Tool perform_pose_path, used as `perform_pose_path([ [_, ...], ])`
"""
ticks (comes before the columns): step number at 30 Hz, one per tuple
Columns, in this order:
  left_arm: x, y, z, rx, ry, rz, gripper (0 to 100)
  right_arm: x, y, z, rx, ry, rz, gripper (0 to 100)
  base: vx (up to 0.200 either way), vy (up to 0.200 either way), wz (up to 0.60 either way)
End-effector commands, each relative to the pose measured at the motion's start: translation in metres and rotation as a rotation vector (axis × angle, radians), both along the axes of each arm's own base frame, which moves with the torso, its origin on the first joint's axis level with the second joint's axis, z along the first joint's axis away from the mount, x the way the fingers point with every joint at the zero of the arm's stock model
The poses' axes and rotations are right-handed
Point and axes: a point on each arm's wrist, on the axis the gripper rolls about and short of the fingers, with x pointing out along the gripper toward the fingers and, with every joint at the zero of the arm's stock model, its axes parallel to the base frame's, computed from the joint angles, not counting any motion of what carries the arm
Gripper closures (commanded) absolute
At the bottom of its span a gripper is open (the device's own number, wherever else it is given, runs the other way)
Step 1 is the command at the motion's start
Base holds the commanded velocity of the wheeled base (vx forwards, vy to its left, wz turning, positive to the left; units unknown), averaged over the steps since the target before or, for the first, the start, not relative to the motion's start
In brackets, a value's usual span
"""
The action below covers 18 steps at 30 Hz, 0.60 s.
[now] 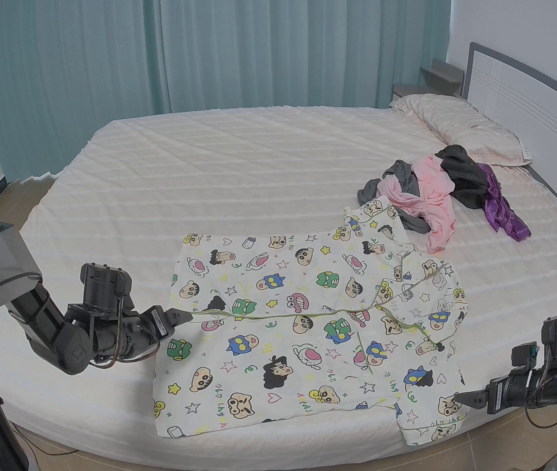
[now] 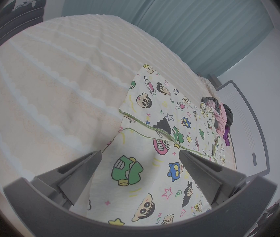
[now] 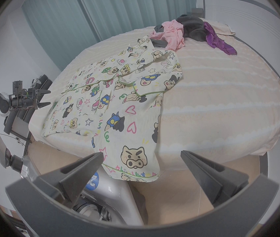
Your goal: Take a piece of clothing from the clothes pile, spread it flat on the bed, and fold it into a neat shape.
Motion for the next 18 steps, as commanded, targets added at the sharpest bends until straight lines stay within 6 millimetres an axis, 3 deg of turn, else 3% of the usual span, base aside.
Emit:
perform_pose_path([
  [1,0.005,0.0,-0.008,0.004,0.018,0.001,0,0.0,0.002,-0.001,0.0,0.009,0.013,0,0.0,0.0,0.0],
  [18,0.021,0.004,-0.016,-0.002,-0.011,0.018,0,0.001,0.003,-0.002,-0.002,0.012,0.019,0,0.0,0.0,0.0],
])
